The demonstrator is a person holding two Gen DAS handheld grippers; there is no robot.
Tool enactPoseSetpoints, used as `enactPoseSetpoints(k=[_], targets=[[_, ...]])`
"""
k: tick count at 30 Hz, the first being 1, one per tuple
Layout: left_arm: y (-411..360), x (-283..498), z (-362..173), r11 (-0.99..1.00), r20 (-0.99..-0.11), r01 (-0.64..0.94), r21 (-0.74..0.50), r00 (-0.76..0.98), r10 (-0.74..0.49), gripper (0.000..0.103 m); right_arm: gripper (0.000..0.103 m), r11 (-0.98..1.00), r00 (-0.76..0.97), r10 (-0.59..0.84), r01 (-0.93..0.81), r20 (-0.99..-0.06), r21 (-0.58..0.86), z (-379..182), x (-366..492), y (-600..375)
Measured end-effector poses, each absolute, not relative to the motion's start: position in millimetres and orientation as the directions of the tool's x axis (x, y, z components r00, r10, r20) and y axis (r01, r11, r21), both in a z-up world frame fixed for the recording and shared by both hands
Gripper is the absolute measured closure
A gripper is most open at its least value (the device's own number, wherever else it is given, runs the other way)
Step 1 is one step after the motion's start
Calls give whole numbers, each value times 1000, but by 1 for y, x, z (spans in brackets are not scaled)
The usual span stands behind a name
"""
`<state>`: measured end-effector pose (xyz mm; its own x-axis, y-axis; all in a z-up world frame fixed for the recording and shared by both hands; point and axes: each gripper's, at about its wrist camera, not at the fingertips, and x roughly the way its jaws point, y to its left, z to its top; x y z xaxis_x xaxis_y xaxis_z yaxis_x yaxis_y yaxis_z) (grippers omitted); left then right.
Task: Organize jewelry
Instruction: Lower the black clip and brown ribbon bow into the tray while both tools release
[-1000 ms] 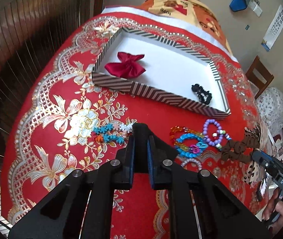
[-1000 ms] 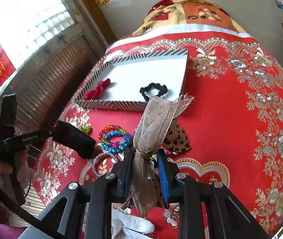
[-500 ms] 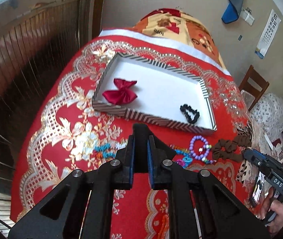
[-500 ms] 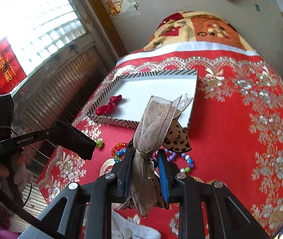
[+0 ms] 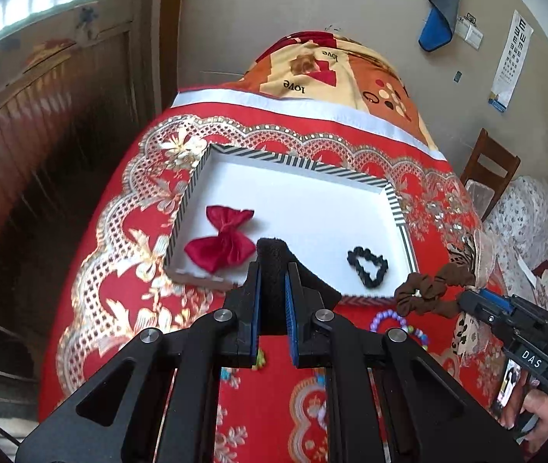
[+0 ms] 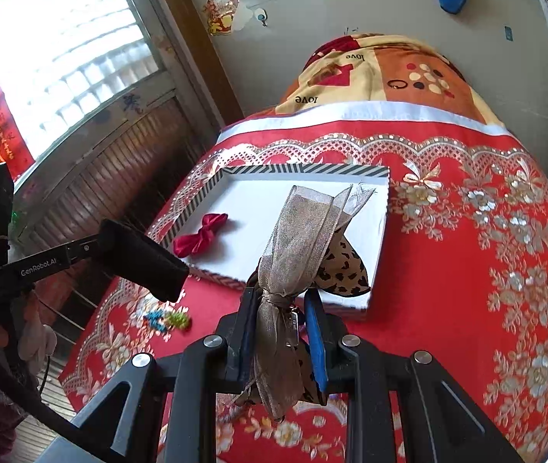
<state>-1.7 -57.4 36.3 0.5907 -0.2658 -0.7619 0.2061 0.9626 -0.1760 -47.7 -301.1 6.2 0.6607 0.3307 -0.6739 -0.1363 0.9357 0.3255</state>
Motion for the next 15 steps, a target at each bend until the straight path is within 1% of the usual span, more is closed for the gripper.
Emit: enactPoseSetpoints(k=[10, 15], targets=[[-65, 54, 21, 957, -789, 221, -187, 548, -280, 93, 80, 941, 653, 297, -78, -697, 329, -5, 1, -300], [-64, 86, 15, 954, -797, 206, -219, 527, -297, 93, 80, 941, 645, 288, -54, -708, 334, -12, 25, -299]])
